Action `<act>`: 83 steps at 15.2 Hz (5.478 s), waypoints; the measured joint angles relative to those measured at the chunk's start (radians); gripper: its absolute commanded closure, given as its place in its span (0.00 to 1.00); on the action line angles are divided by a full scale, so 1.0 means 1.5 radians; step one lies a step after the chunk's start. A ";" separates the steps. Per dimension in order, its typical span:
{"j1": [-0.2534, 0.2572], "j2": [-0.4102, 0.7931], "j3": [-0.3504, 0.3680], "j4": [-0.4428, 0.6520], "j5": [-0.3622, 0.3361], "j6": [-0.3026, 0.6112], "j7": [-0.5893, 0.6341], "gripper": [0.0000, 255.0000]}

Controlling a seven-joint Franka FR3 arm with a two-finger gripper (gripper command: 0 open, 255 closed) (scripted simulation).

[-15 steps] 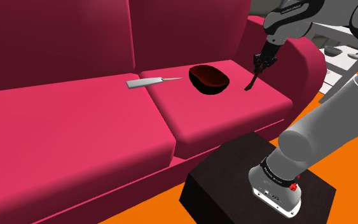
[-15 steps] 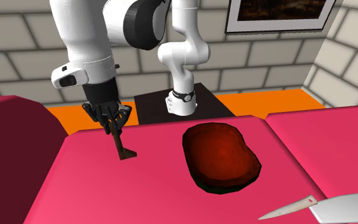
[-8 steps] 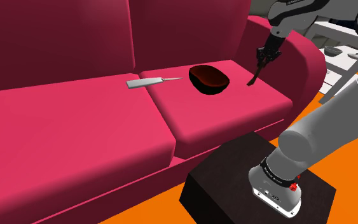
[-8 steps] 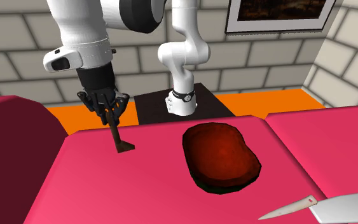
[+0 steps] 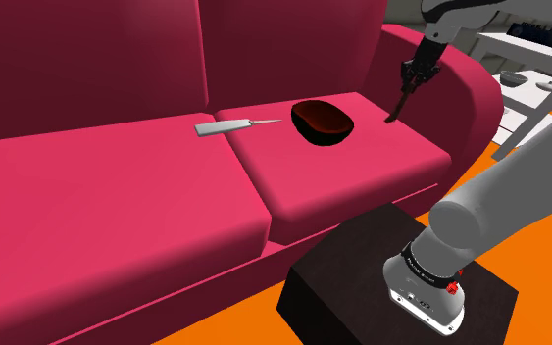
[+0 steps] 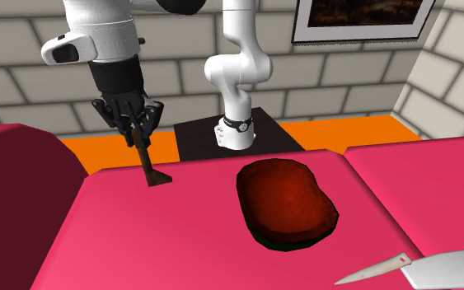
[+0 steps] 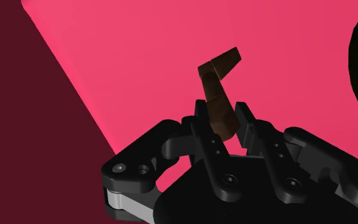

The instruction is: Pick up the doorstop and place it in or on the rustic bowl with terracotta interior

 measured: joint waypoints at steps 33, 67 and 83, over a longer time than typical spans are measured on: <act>0.108 0.012 0.152 0.212 0.014 -0.203 0.251 1.00; 0.149 0.024 0.201 0.042 0.017 -0.022 0.344 1.00; 0.150 0.023 0.202 0.125 0.017 -0.106 0.344 0.00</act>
